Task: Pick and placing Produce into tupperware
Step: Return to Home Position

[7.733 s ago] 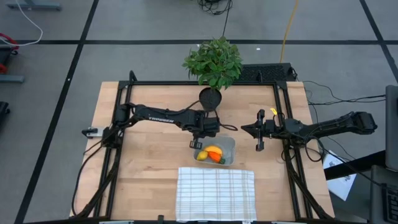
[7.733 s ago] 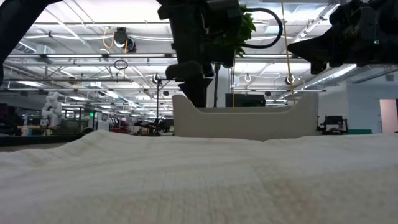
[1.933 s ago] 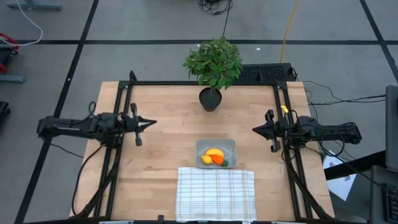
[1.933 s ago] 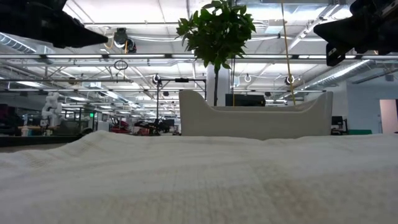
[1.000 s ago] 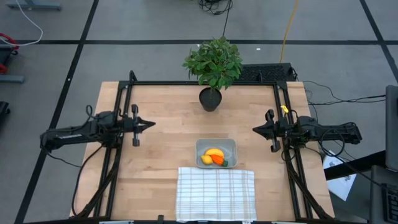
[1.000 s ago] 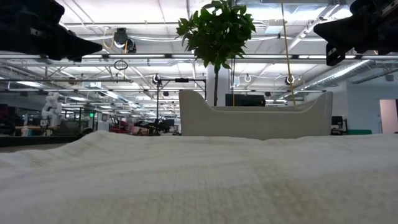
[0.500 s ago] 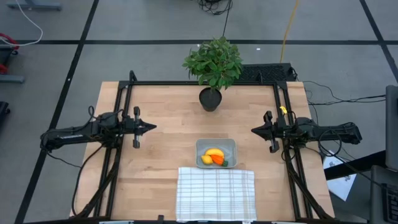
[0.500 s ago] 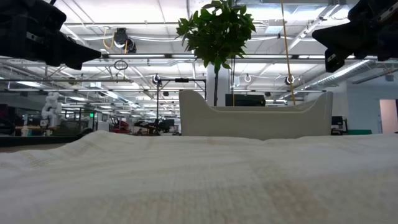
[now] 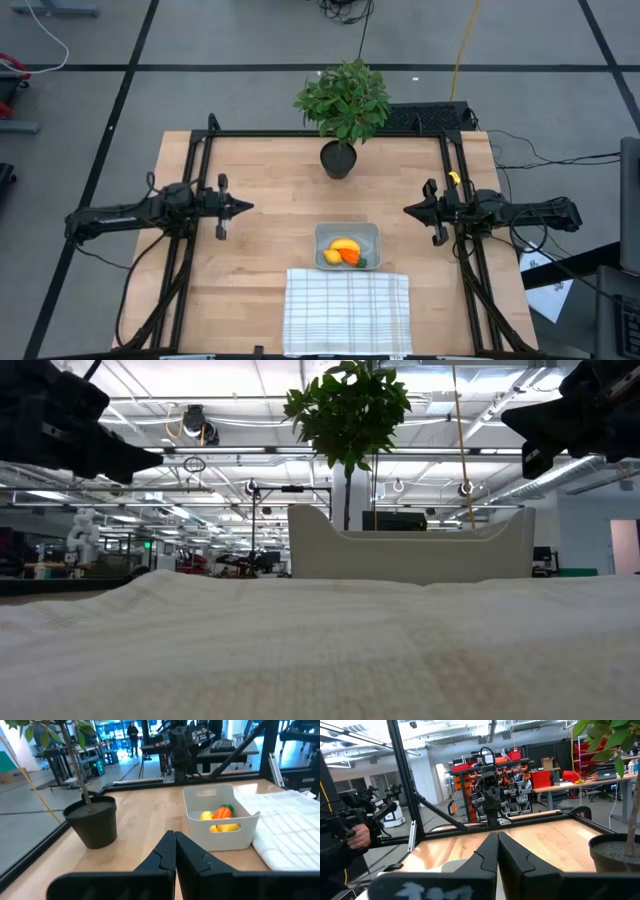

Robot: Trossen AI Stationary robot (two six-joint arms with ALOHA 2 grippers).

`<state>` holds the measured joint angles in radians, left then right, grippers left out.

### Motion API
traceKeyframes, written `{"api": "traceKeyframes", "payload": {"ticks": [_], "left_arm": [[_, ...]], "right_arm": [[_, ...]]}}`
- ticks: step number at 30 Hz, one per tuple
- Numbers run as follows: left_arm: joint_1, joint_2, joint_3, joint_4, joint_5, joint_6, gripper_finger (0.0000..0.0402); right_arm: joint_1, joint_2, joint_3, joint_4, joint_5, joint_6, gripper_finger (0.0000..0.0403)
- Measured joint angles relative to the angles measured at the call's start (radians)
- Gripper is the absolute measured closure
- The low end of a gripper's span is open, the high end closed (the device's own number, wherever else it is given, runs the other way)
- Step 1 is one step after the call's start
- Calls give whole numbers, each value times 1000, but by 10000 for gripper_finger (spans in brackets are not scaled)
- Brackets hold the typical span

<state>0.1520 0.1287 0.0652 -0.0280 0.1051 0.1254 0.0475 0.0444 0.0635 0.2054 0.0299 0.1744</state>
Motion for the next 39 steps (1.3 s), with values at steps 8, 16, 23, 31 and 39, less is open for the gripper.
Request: {"api": "traceKeyframes", "payload": {"ticks": [8,16,23,31,39], "left_arm": [[0,0,-56,84,29,-21,401],[0,0,-56,72,53,-23,401],[0,1,-55,63,43,-22,401],[0,2,-55,59,24,-32,401],[0,2,-55,57,16,-36,401]], "right_arm": [[0,0,-8,1,1,1,403],[0,0,-34,1,27,22,403],[0,0,-36,-14,27,26,403],[0,0,-48,-31,27,22,403],[0,0,-48,9,27,4,403]]}}
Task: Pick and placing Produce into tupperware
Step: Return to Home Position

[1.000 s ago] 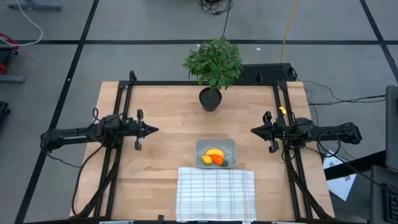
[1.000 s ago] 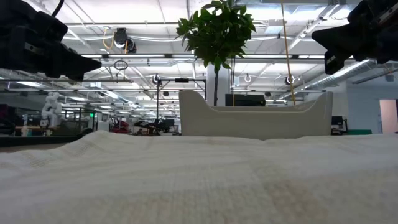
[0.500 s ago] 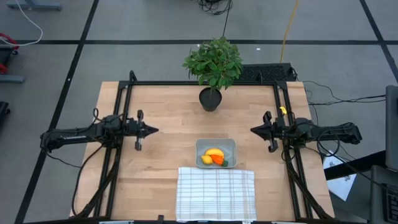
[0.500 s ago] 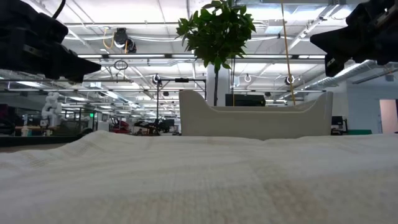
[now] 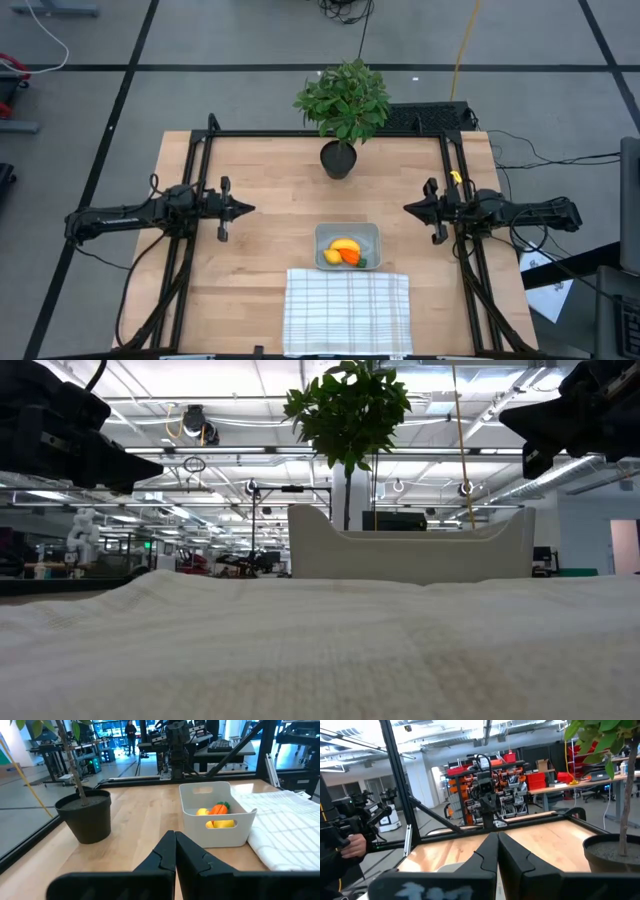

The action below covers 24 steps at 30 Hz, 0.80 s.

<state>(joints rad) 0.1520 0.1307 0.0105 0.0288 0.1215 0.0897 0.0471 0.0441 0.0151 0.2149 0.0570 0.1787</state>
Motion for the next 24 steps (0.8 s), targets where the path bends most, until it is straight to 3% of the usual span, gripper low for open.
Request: {"api": "traceKeyframes", "payload": {"ticks": [11,24], "left_arm": [[0,0,0,0,-1,3,383],[0,0,0,1,-1,-8,400]], "right_arm": [[0,0,0,-13,0,-15,403],[0,0,0,-10,-1,-37,403]]}}
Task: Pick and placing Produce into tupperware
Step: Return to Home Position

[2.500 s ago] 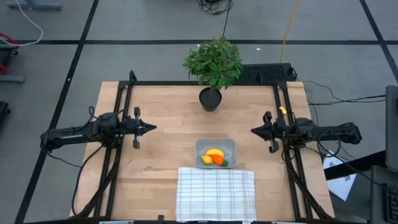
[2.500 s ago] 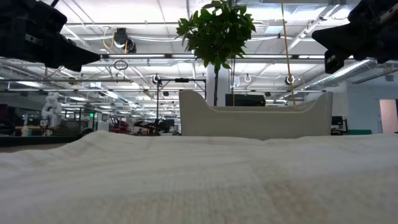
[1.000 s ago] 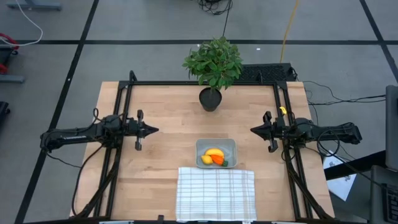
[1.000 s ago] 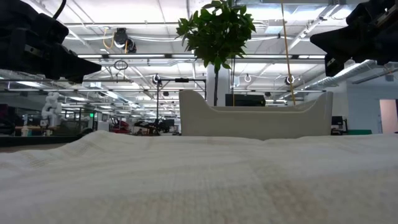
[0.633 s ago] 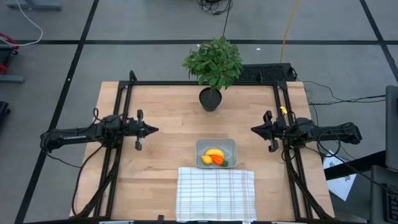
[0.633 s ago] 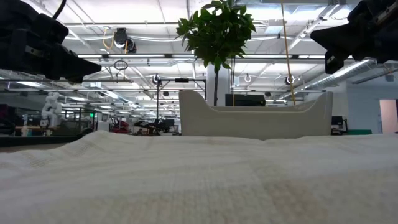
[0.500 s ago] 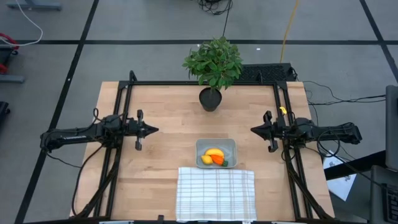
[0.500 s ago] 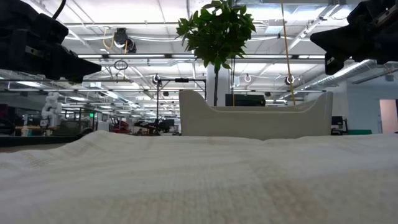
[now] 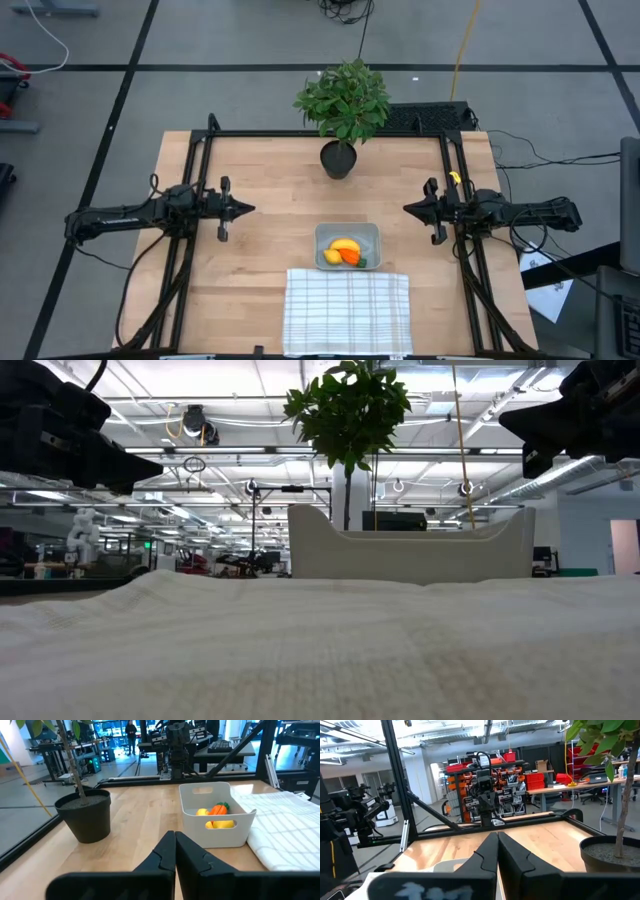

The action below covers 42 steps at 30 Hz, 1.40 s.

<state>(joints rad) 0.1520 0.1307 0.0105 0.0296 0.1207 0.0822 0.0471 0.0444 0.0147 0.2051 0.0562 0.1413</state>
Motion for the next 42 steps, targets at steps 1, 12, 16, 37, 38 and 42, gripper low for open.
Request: {"api": "traceKeyframes", "payload": {"ticks": [1,12,16,37,38,42], "left_arm": [[0,0,0,0,0,0,398],[0,0,0,0,0,-2,386],[0,0,0,0,0,-2,396],[0,0,0,1,0,-2,398],[0,0,0,1,0,-2,399],[0,0,0,1,0,-1,395]], "right_arm": [[0,0,0,0,0,0,403],[0,0,0,0,0,0,403],[0,0,0,0,0,0,403],[0,0,0,0,0,0,403],[0,0,0,0,0,0,403],[0,0,0,0,-1,0,403]]}}
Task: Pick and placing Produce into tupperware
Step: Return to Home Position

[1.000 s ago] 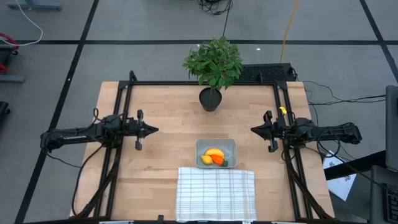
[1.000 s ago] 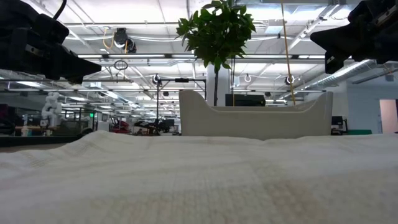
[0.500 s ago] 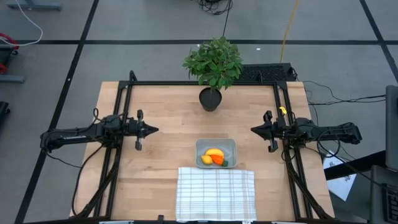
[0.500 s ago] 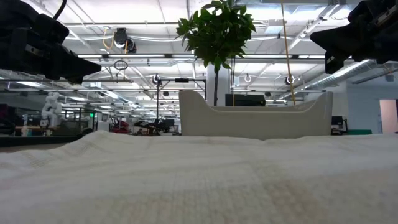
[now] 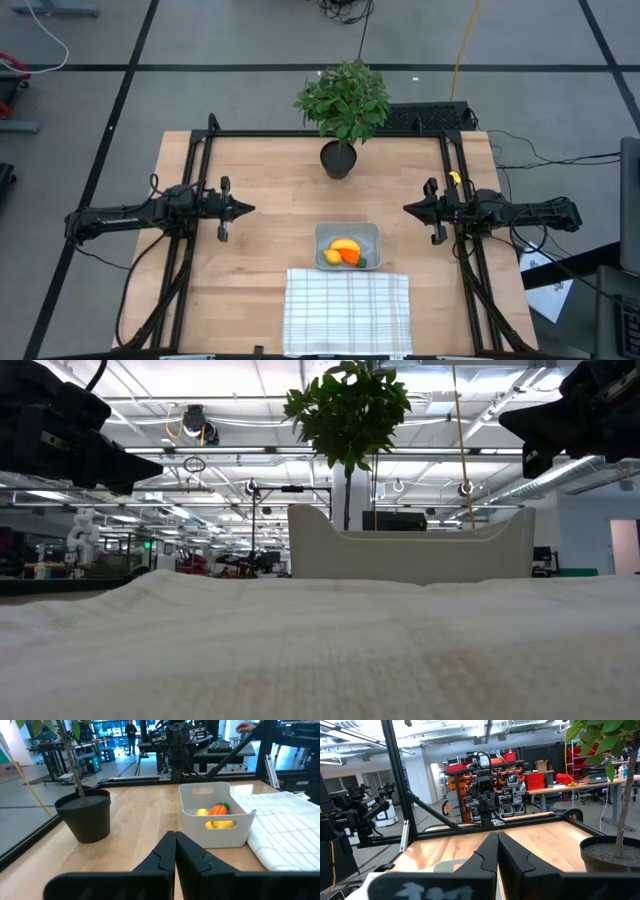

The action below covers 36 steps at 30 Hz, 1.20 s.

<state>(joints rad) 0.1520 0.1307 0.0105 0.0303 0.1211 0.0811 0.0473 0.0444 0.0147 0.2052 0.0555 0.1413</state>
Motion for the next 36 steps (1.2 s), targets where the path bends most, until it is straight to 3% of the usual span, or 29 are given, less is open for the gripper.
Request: {"api": "traceKeyframes", "payload": {"ticks": [6,17,26,36], "left_arm": [[0,0,0,0,0,1,382],[0,0,0,0,0,1,400],[0,0,0,0,0,0,382],[0,0,0,0,0,0,400]], "right_arm": [[0,0,0,0,0,0,403],[0,0,0,0,0,0,403],[0,0,0,0,0,0,403],[0,0,0,0,0,0,403]]}}
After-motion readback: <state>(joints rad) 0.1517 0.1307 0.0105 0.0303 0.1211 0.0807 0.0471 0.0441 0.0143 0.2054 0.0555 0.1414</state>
